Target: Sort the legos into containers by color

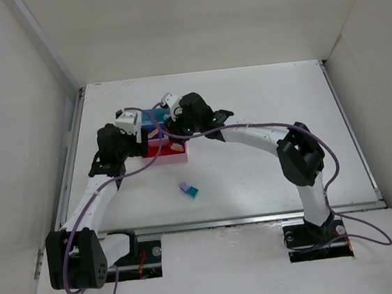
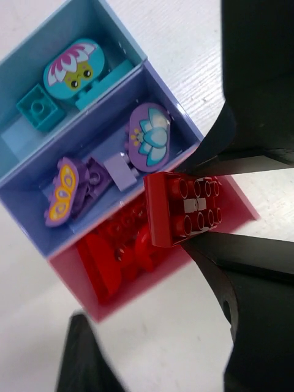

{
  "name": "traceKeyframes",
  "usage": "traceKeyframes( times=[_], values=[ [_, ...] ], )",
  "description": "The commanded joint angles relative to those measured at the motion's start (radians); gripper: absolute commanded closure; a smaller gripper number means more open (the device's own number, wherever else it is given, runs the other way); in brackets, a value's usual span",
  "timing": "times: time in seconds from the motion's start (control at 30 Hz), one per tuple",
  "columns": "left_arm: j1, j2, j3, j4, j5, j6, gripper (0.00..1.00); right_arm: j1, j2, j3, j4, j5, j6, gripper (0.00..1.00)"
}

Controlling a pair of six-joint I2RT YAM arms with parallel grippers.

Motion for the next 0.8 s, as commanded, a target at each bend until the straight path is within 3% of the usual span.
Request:
traceKeyframes(
  times=[0.0, 0.17, 0.3, 0.6, 0.77],
  values=[
    [0.016, -0.050, 0.062, -0.041, -0.227, -0.154, 0.16, 0.032, 0.042, 0.095, 0.005, 0.150, -0.001, 0.89],
    [0.037, -0.068, 0.062, -0.078, -0.257, -0.208, 0.16, 0.068, 0.076, 0.143, -0.069, 0.149, -0.091, 0.56],
    [0.037, -0.068, 0.044, -0.078, -0.230, -0.208, 0.16, 0.098, 0.076, 0.132, -0.069, 0.167, -0.133, 0.37],
    [0.037, -0.068, 0.053, -0.078, -0.211, -0.197, 0.16, 0.108, -0.021, 0.100, -0.090, 0.248, -0.113, 0.30],
    [0.037, -0.077, 0.032, -0.078, -0.232, -0.197, 0.16, 0.152, -0.169, -0.055, -0.090, 0.385, -0.100, 0.30]
  ],
)
